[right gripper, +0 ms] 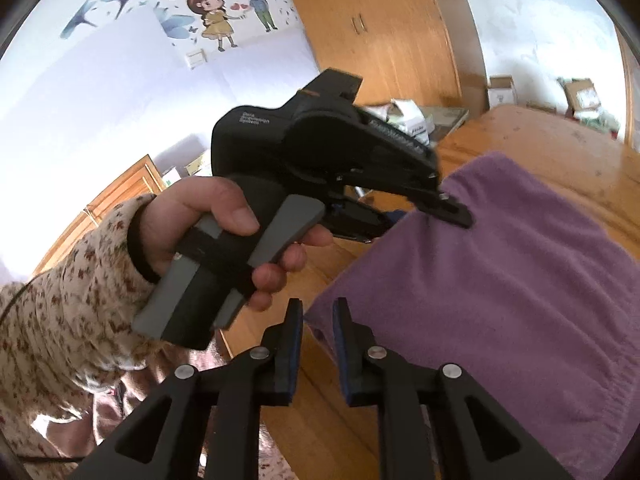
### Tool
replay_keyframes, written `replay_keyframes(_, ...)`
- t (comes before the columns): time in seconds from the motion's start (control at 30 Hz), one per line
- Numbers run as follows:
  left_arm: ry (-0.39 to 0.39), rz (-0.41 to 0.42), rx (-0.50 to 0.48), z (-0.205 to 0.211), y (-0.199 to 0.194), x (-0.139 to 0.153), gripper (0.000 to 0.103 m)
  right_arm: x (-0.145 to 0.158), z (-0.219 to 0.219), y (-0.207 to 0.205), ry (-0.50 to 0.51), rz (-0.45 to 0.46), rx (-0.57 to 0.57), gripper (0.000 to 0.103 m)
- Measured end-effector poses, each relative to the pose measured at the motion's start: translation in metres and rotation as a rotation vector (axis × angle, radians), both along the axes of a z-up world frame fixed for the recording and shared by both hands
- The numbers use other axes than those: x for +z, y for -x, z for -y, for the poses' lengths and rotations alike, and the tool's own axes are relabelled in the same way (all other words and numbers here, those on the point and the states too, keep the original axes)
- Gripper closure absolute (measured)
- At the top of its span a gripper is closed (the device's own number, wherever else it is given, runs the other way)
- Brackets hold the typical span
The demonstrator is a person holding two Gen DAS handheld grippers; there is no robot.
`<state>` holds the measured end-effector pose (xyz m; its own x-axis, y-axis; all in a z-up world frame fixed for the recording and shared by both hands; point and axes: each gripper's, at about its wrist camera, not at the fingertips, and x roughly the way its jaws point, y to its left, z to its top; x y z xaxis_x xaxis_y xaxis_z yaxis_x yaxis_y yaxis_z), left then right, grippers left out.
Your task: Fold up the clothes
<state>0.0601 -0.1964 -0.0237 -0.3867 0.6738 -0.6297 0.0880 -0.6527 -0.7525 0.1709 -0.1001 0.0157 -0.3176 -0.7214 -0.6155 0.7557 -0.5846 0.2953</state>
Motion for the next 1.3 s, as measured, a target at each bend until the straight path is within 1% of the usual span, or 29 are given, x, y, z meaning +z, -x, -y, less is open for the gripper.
replay_keyframes(0.03, 0.011, 0.0, 0.016, 0.001, 0.001, 0.003, 0.073, 0.002, -0.005, -0.002, 0.002, -0.012, -0.009, 0.084)
replay_keyframes(0.07, 0.022, -0.001, 0.032, 0.002, 0.001, 0.007, 0.073, 0.004, -0.01, -0.004, 0.004, -0.023, -0.018, 0.081)
replay_keyframes(0.17, 0.048, -0.002, 0.091, 0.013, -0.004, 0.015, 0.073, 0.01, -0.027, -0.004, 0.019, -0.034, -0.066, 0.079)
replay_keyframes(0.3, 0.162, -0.077, 0.125, 0.003, -0.008, 0.045, 0.073, 0.018, -0.063, -0.003, 0.035, -0.06, -0.154, 0.078)
replay_keyframes(0.4, 0.232, -0.151, 0.094, 0.004, -0.045, 0.073, 0.073, 0.021, -0.103, -0.002, 0.04, -0.068, -0.261, 0.078)
replay_keyframes(0.47, 0.234, -0.199, 0.045, -0.01, -0.058, 0.091, 0.072, 0.021, -0.135, -0.003, 0.042, -0.069, -0.353, 0.078)
replay_keyframes(0.57, 0.268, -0.262, -0.047, -0.057, -0.062, 0.108, 0.071, 0.018, -0.18, -0.006, 0.012, -0.078, -0.488, 0.078)
replay_keyframes(0.6, 0.268, -0.274, -0.073, -0.074, -0.052, 0.11, 0.071, 0.017, -0.194, -0.007, -0.002, -0.081, -0.529, 0.078)
replay_keyframes(0.7, 0.234, -0.294, -0.181, -0.125, -0.036, 0.11, 0.071, 0.012, -0.239, -0.012, -0.044, -0.084, -0.659, 0.078)
replay_keyframes(0.8, 0.205, -0.279, -0.265, -0.162, -0.038, 0.106, 0.071, 0.004, -0.285, -0.017, -0.086, -0.065, -0.793, 0.078)
replay_keyframes(0.87, 0.194, -0.262, -0.325, -0.189, -0.035, 0.099, 0.071, -0.003, -0.311, -0.019, -0.114, -0.043, -0.884, 0.078)
replay_keyframes(0.97, 0.185, -0.236, -0.401, -0.222, -0.033, 0.087, 0.071, -0.013, -0.338, -0.016, -0.141, -0.012, -0.961, 0.078)
replay_keyframes(1.07, 0.175, -0.21, -0.452, -0.247, -0.036, 0.081, 0.071, -0.019, -0.347, -0.013, -0.179, -0.015, -0.994, 0.078)
replay_keyframes(1.2, 0.173, -0.188, -0.474, -0.271, -0.034, 0.072, 0.071, -0.027, -0.356, -0.013, -0.289, -0.036, -1.012, 0.078)
replay_keyframes(1.27, 0.167, -0.178, -0.482, -0.282, -0.029, 0.065, 0.071, -0.03, -0.366, -0.018, -0.329, -0.057, -1.029, 0.078)
replay_keyframes(1.3, 0.172, -0.177, -0.487, -0.288, -0.029, 0.064, 0.071, -0.03, -0.373, -0.021, -0.325, -0.056, -1.039, 0.078)
